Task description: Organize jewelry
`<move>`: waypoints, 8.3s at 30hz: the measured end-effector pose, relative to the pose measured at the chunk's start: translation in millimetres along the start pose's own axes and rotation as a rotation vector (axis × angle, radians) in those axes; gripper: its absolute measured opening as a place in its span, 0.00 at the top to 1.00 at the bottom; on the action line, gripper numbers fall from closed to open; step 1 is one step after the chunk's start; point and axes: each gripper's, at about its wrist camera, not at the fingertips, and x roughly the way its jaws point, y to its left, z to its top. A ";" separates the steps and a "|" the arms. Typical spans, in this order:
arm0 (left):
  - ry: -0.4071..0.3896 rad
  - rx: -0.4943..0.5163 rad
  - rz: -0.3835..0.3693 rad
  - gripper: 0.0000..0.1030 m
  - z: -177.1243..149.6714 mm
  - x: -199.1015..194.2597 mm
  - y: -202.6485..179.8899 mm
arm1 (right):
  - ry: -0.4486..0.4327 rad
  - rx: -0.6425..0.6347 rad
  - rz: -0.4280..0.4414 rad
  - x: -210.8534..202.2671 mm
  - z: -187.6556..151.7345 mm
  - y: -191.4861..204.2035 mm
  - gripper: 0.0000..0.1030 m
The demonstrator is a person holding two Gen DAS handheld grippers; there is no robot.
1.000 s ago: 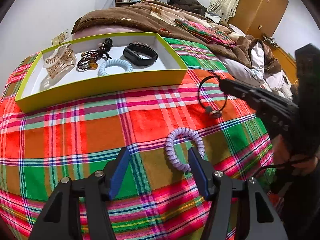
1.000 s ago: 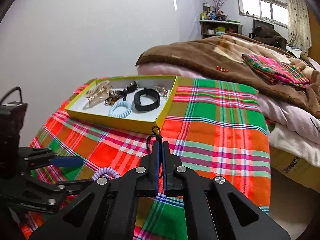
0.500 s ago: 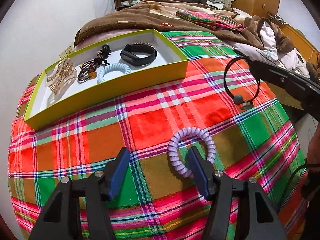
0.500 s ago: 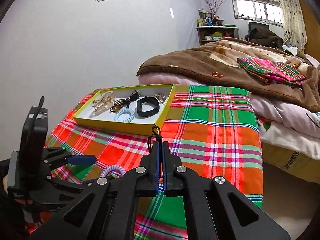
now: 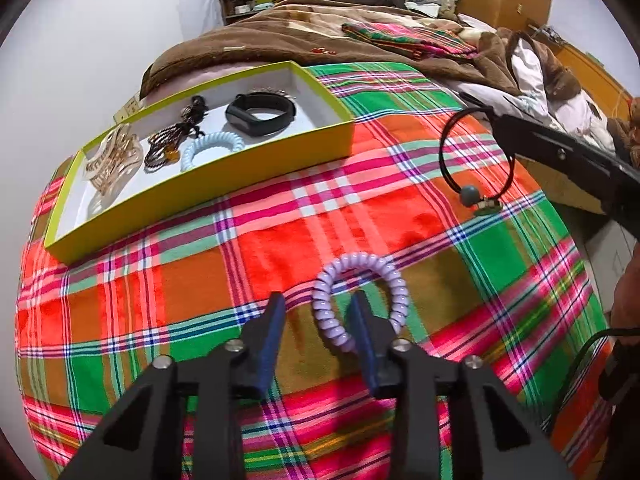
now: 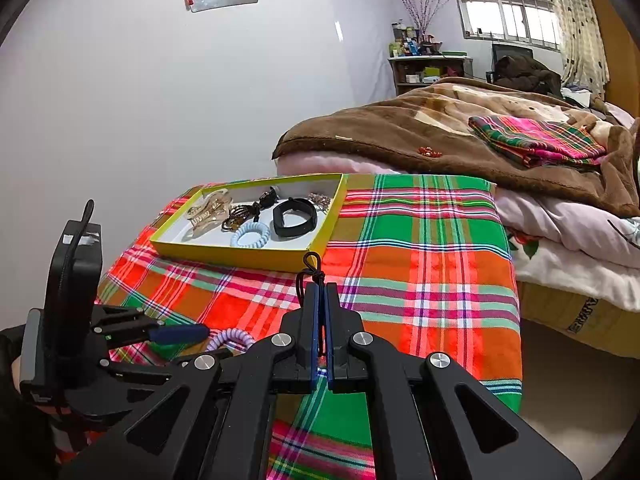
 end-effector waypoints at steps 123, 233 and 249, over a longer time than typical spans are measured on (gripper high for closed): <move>-0.062 -0.269 -0.010 0.90 49.3 26.4 169.3 | 0.179 -0.049 -0.008 193.5 76.6 75.3 0.98; -0.389 -0.303 0.273 0.44 -32.1 -102.9 93.6 | -0.096 -0.071 -0.227 8.2 2.5 129.4 0.56; -0.391 -0.311 0.276 0.44 -34.4 -105.4 93.8 | -0.099 -0.073 -0.225 8.7 3.5 131.5 0.56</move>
